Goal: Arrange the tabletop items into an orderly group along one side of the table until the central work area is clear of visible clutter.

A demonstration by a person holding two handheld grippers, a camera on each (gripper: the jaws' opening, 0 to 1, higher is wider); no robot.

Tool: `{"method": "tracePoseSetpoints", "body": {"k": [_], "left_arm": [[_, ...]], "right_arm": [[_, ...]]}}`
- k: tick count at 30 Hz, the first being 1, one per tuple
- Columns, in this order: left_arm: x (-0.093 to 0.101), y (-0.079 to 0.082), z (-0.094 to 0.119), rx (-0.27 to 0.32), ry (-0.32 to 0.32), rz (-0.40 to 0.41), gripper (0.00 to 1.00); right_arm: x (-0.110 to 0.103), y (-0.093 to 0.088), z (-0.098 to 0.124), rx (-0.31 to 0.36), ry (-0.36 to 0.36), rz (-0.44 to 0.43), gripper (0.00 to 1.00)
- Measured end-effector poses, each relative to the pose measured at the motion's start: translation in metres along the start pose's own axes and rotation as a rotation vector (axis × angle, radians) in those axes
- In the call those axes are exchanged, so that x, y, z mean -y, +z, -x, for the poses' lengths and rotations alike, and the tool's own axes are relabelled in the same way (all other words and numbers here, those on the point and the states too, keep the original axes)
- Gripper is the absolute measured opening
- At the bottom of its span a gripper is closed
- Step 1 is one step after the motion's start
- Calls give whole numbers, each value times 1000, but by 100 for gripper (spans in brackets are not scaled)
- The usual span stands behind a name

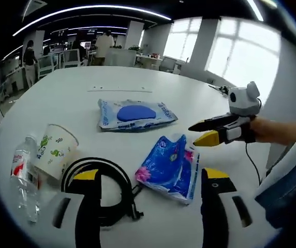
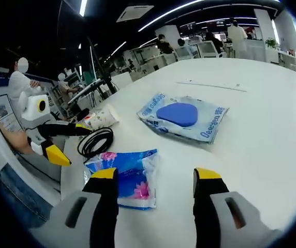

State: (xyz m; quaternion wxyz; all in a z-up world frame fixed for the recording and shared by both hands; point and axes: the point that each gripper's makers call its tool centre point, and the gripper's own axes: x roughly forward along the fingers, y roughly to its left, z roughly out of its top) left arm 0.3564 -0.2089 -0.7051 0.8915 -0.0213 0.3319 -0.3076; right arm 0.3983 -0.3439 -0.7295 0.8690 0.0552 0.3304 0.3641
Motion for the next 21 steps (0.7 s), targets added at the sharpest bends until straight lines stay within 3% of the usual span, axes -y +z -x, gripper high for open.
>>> {"method": "tracePoseSetpoints", "body": {"k": [4, 9, 14, 21], "left_arm": [[12, -20, 0, -57, -32, 6, 60], [23, -38, -6, -112, -80, 82, 48], [23, -47, -14, -148, -76, 73, 40], [17, -50, -21, -166, -59, 107, 25]], "right_arm": [[-1, -9, -1, -17, -2, 1, 56], [-5, -14, -3, -27, 11, -10, 53], [-7, -19, -8, -44, 11, -8, 49], [-6, -25, -10, -46, -1, -21, 35]]}}
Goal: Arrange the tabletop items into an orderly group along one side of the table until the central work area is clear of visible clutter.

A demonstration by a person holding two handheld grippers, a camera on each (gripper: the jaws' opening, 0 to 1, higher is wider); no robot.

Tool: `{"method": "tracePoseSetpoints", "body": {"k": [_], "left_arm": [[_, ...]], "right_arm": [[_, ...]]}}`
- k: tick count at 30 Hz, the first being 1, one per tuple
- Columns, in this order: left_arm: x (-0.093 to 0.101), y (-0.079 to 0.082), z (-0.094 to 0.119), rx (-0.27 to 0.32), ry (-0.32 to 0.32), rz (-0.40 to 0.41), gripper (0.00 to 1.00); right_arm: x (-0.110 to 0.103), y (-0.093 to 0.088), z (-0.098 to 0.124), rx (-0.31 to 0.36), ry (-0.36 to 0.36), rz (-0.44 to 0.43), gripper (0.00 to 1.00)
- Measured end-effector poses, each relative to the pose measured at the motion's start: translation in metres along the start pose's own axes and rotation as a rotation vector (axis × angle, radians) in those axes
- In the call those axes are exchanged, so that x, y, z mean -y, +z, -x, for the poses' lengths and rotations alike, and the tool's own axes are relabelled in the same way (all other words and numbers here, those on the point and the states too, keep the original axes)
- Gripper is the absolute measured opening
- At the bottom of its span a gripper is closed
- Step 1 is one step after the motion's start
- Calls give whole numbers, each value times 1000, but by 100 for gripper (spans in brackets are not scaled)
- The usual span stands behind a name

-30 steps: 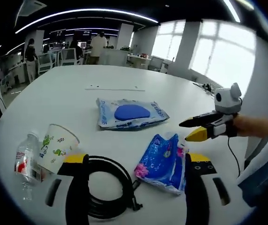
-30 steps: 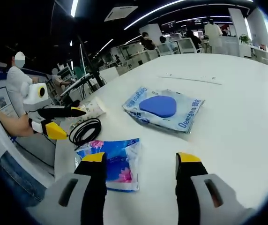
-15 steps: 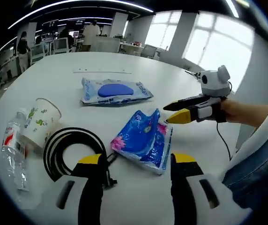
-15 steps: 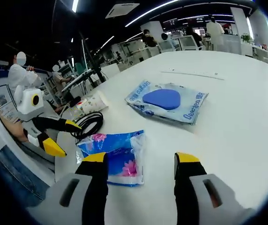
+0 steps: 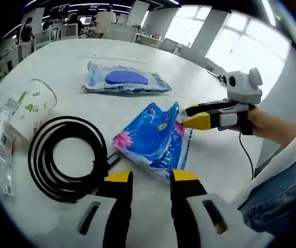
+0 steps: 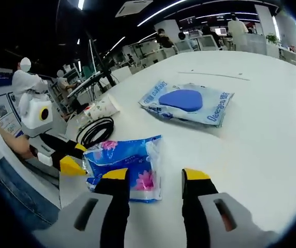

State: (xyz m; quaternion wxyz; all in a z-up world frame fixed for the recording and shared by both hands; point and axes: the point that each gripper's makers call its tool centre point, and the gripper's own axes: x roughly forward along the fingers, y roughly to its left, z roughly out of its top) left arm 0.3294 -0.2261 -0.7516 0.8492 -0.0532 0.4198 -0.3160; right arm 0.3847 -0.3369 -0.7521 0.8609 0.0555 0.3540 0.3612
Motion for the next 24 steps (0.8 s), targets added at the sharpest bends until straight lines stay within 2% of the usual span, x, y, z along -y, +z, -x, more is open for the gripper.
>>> {"method": "tracePoseSetpoints", "body": {"k": [2, 4, 5, 6, 9, 12, 18, 21, 24], "left_arm": [[1, -1, -3, -9, -4, 2, 20], [1, -1, -5, -22, -5, 4, 9], [1, 2, -5, -9, -3, 10, 8], [2, 3, -4, -8, -6, 16, 6], [2, 6, -4, -12, -5, 4, 0], [2, 9, -3, -4, -12, 16, 0], [9, 20, -3, 6, -40, 16, 0], [13, 25, -9, 10, -65, -12, 0], [20, 36, -14, 16, -85, -8, 0]], "right_arm": [[1, -4, -1, 1, 0, -13, 29], [-2, -8, 0, -4, 13, -23, 14], [-6, -9, 1, -1, 33, -15, 5], [-10, -7, 3, 18, 40, -11, 0], [-8, -9, 6, 24, 21, -18, 0], [-6, -11, 10, 49, 9, -106, 0], [-3, -8, 23, 81, -12, -135, 0], [3, -3, 31, 102, -34, -153, 0], [9, 0, 38, 115, -54, -170, 0]]}}
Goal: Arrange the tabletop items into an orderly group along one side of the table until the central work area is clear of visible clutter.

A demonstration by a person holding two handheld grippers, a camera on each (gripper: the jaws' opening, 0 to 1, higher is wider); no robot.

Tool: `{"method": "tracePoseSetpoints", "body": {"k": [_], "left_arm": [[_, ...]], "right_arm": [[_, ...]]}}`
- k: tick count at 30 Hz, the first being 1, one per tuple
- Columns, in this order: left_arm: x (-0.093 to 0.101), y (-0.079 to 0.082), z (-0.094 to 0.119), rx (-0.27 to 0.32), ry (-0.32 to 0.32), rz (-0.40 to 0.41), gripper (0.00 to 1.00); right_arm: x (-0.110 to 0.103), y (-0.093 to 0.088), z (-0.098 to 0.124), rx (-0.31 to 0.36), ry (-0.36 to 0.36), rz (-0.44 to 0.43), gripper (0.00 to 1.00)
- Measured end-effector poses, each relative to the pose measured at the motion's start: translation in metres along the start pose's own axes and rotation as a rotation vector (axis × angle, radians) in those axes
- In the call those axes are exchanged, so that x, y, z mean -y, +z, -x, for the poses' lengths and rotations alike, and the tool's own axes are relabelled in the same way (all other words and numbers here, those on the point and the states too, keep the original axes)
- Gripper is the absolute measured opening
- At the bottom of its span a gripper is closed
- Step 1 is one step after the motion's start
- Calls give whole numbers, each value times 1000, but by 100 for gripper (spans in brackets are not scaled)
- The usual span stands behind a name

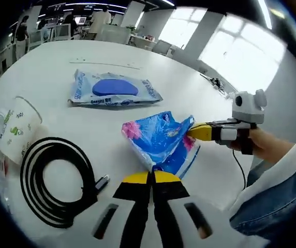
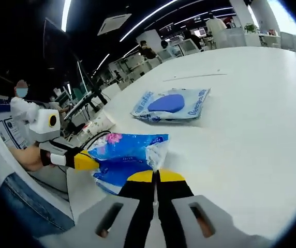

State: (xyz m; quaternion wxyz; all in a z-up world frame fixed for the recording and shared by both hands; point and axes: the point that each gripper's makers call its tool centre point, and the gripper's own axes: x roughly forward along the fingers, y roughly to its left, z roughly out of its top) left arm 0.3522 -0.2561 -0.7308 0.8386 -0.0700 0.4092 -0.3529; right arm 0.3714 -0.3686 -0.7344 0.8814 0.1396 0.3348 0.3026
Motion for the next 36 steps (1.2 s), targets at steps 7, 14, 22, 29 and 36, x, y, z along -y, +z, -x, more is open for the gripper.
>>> {"method": "tracePoseSetpoints", "body": {"k": [7, 14, 22, 29, 36], "left_arm": [[14, 26, -17, -7, -47, -66, 0], [30, 50, -37, -25, -95, -146, 0], [45, 83, -64, -37, -137, -208, 0], [57, 108, -86, -34, -162, -203, 0], [73, 135, -109, -40, -176, -262, 0]], "right_arm": [[21, 16, 17, 40, -45, -34, 0], [45, 31, 33, 73, -90, -61, 0], [75, 51, 49, 117, -154, -86, 0], [99, 66, 62, 141, -201, -107, 0], [126, 87, 78, 173, -250, -129, 0]]}}
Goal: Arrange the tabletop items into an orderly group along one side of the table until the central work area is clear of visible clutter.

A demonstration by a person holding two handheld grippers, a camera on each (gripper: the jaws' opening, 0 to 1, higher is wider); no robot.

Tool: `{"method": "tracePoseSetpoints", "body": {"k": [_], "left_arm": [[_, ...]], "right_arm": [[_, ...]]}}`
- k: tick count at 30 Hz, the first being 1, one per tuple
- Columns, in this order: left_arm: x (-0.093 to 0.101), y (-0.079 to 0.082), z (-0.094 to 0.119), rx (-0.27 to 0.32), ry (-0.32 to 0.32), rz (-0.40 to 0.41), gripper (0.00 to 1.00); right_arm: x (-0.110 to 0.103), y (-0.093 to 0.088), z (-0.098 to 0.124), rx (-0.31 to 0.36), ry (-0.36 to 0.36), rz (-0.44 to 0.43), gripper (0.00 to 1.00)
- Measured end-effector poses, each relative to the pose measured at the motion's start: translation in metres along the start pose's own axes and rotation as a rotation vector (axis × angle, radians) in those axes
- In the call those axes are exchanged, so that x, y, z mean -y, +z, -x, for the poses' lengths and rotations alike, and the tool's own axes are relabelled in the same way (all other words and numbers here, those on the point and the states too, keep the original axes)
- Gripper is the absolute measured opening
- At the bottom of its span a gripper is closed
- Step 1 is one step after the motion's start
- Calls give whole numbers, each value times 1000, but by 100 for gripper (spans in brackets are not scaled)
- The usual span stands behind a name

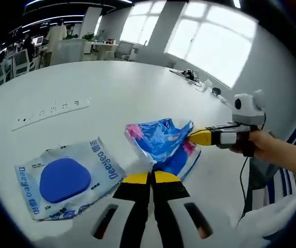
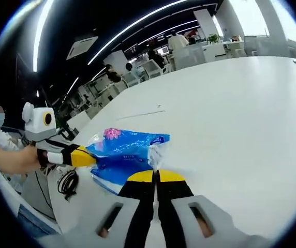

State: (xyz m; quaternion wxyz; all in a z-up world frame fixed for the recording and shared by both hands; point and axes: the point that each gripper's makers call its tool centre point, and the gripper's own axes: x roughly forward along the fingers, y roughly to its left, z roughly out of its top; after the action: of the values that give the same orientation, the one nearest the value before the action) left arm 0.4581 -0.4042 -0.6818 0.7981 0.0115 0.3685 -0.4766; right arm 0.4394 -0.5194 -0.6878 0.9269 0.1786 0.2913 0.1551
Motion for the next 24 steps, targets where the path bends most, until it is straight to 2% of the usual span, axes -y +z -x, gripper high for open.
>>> {"method": "tracePoseSetpoints", "body": {"k": [9, 17, 24], "left_arm": [[-4, 20, -18, -15, 7, -41, 0], [-14, 14, -26, -64, 25, -54, 0], [-28, 11, -42, -78, 40, -13, 0]], "right_arm": [[15, 18, -5, 4, -28, 27, 0], [14, 10, -16, -30, -34, 26, 0], [23, 6, -29, -55, -46, -21, 0]]}}
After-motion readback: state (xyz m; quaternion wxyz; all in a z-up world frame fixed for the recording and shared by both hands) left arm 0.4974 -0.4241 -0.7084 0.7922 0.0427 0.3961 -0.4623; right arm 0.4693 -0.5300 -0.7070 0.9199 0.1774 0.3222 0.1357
